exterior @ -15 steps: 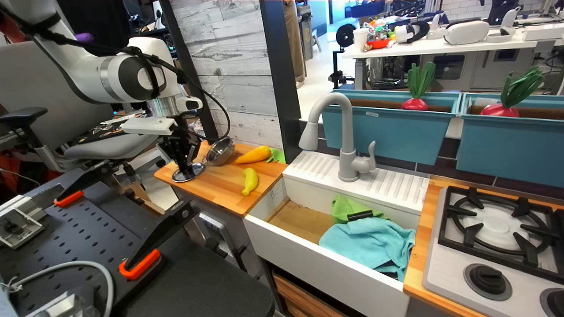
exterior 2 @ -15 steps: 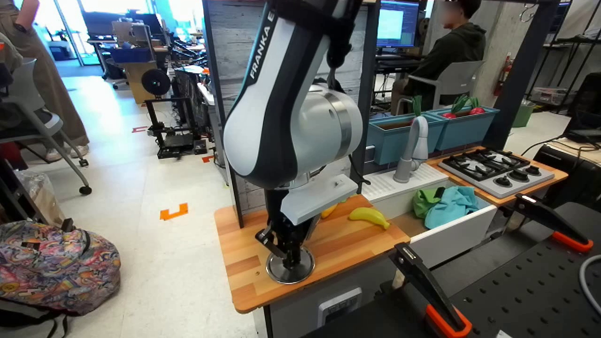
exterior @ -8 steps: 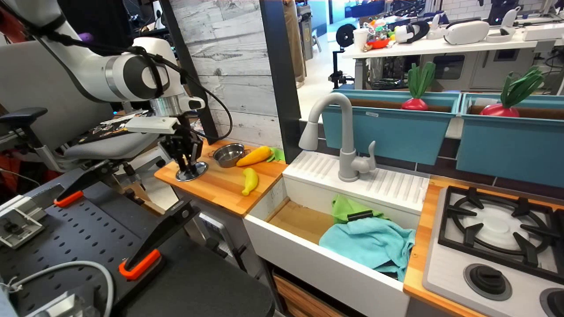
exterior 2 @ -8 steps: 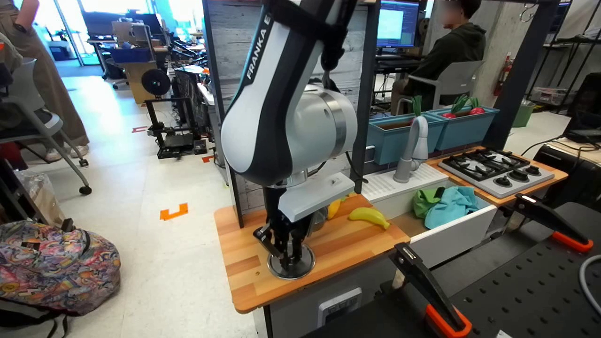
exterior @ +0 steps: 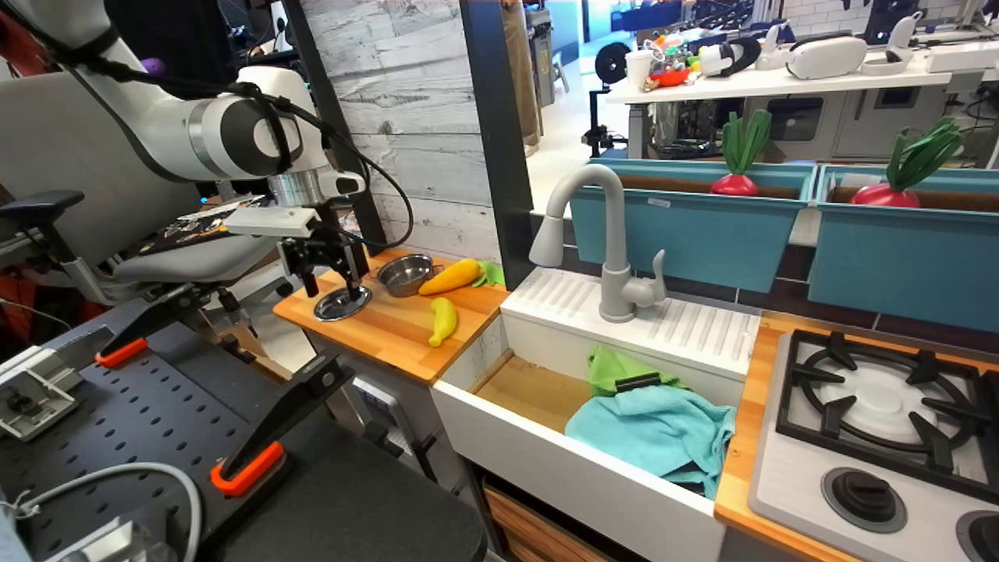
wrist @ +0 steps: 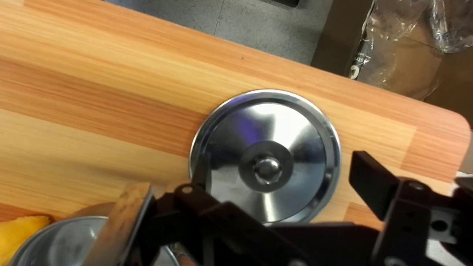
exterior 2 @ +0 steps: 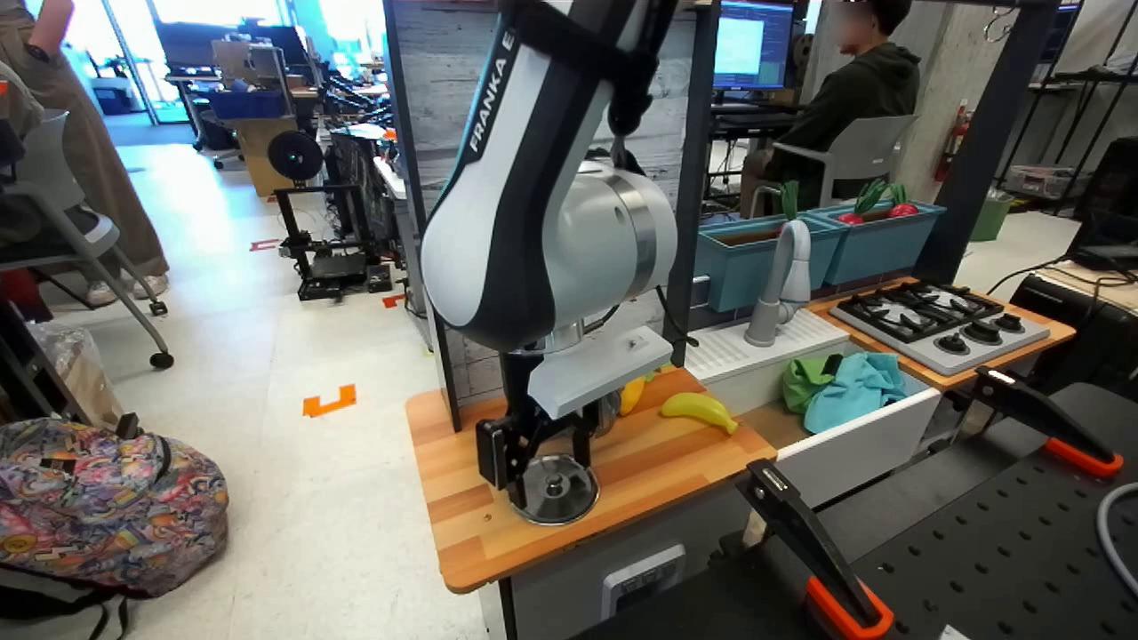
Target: Uncover the pot and then put the carrot toy on it
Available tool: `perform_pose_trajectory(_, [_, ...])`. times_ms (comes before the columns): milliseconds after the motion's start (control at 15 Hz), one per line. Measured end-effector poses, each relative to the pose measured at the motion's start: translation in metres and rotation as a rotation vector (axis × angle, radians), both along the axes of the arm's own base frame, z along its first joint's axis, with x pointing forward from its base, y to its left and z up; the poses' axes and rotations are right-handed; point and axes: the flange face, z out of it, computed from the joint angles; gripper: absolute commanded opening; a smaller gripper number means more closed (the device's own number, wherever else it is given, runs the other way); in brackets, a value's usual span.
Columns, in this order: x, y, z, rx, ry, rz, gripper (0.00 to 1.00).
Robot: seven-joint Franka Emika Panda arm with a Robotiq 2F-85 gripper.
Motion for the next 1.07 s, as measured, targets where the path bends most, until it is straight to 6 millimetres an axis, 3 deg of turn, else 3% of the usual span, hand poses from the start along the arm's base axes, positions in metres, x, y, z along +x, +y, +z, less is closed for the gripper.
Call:
perform_pose_trajectory(267, [0.001, 0.001, 0.010, -0.001, -0.009, -0.014, 1.00])
perform_pose_trajectory(533, [0.004, -0.008, 0.037, -0.027, -0.039, -0.022, 1.00])
perform_pose_trajectory(800, [0.014, -0.042, 0.070, -0.077, -0.084, -0.031, 1.00])
perform_pose_trajectory(1067, [0.027, -0.095, 0.091, -0.152, -0.121, -0.036, 1.00])
